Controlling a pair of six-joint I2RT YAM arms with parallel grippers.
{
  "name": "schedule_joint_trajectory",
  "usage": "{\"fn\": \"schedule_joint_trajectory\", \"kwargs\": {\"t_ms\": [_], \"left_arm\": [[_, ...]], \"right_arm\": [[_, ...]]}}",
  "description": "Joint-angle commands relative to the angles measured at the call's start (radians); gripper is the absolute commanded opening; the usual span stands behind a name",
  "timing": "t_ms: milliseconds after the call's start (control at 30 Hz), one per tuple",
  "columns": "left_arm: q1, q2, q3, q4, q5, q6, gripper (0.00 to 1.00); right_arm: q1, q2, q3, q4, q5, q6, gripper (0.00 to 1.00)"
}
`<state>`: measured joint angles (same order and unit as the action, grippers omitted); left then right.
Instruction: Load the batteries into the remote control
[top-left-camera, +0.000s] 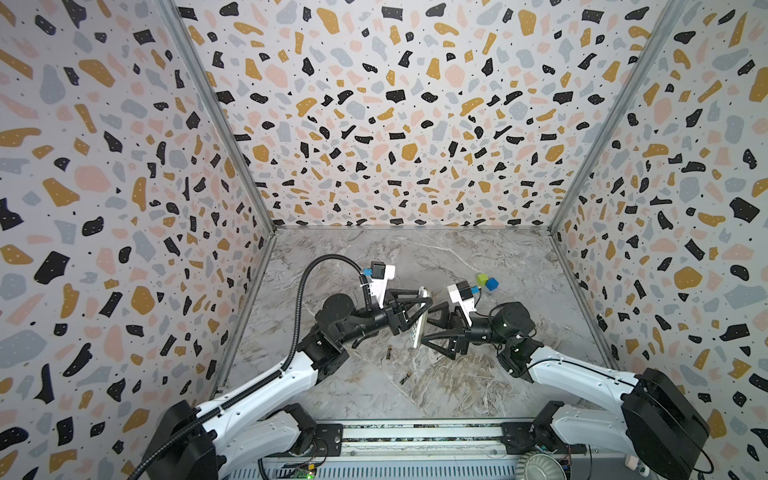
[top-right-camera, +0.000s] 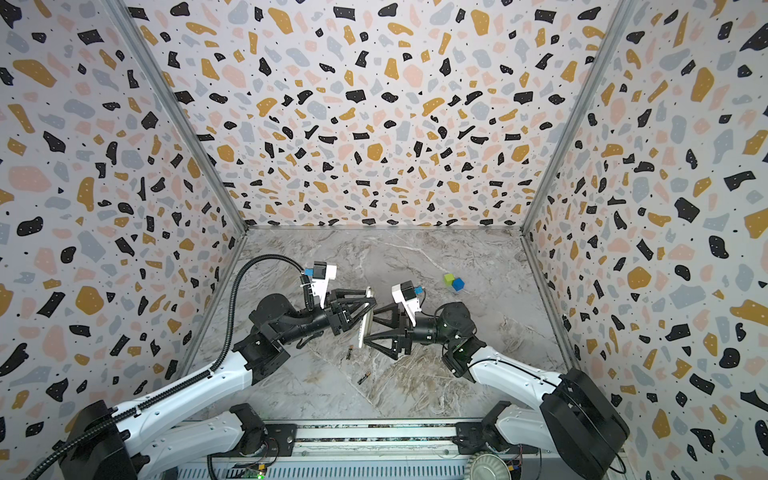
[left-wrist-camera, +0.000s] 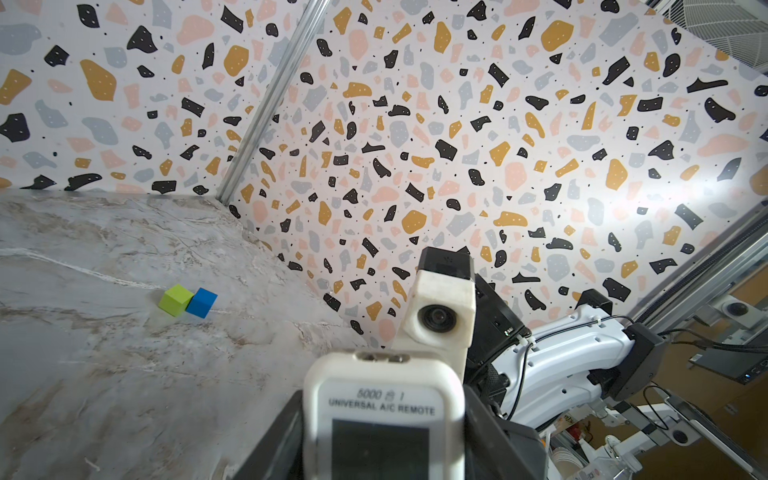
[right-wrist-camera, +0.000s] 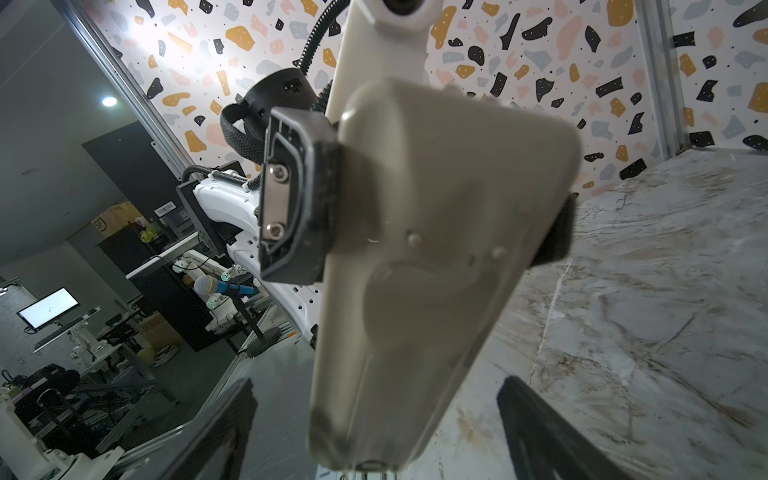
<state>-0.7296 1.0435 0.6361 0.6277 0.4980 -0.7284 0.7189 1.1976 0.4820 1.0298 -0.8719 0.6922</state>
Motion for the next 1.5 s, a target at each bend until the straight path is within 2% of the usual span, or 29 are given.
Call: {"fn": "schedule_joint_trajectory", "kwargs": {"t_ms": [0, 133, 467, 800, 1000, 1200, 1400, 1467], "left_arm": [[-0.010, 0.001, 0.042, 0.107, 0.018, -0.017, 0.23], [-0.012, 0.003, 0.033, 0.156, 0.004, -0.032, 0.21], [-0.017, 0.018, 0.014, 0.232, -0.016, -0.063, 0.21], [-0.018, 0.031, 0.010, 0.262, -0.030, -0.075, 0.21], [-0.020, 0.041, 0.008, 0.274, -0.037, -0.080, 0.20], [-0.022, 0.039, 0.005, 0.275, -0.048, -0.083, 0.20], [-0.022, 0.032, 0.000, 0.247, -0.069, -0.075, 0.20], [-0.022, 0.024, 0.005, 0.198, -0.099, -0.059, 0.23]], "right_arm": [[-0.002, -0.010, -0.006, 0.083, -0.019, 0.026, 0.92], [-0.003, -0.013, -0.012, 0.092, -0.013, 0.027, 0.85], [-0.003, 0.015, -0.020, 0.136, 0.018, 0.037, 0.83], [-0.002, 0.064, -0.019, 0.218, 0.000, 0.082, 0.76], [-0.001, 0.072, -0.019, 0.229, -0.002, 0.085, 0.69], [0.001, 0.076, -0.022, 0.237, -0.001, 0.090, 0.55], [0.004, 0.063, -0.028, 0.242, 0.004, 0.094, 0.33], [0.004, 0.055, -0.031, 0.238, 0.008, 0.096, 0.25]]}}
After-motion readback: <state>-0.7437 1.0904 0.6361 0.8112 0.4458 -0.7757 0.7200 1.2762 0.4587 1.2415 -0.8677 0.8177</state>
